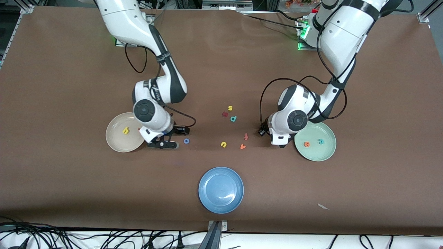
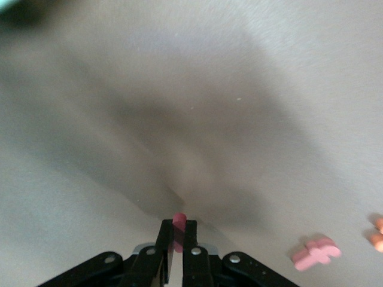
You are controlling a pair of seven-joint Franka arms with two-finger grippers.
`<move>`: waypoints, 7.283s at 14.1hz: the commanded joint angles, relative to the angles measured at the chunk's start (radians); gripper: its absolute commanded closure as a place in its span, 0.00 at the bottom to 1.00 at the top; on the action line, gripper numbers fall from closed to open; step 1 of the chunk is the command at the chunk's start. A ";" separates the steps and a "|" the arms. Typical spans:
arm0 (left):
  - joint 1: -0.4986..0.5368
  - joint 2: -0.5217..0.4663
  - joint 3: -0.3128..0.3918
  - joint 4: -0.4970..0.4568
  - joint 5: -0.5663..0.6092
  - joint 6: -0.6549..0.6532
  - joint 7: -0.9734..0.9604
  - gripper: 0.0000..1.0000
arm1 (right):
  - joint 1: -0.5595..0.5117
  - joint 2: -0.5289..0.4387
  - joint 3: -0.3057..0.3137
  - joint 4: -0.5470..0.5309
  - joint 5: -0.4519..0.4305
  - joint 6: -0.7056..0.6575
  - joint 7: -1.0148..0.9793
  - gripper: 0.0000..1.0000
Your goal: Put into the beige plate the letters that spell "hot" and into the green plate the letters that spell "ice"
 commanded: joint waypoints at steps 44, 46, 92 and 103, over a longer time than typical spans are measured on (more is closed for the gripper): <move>0.213 -0.266 0.036 0.298 0.267 -0.454 1.173 0.00 | 0.007 0.148 0.018 0.153 0.017 0.058 0.010 0.72; 0.216 -0.315 0.043 0.295 0.261 -0.454 1.196 0.00 | 0.007 0.145 0.017 0.153 0.017 0.058 0.004 0.76; 0.116 -0.700 0.228 0.128 0.139 -0.646 1.189 0.00 | -0.141 -0.205 -0.051 -0.002 -0.128 -0.301 -0.174 0.00; 0.113 -0.696 0.226 0.128 0.146 -0.666 1.193 0.00 | -0.530 -0.412 0.231 -0.020 -0.377 -0.445 -0.209 0.00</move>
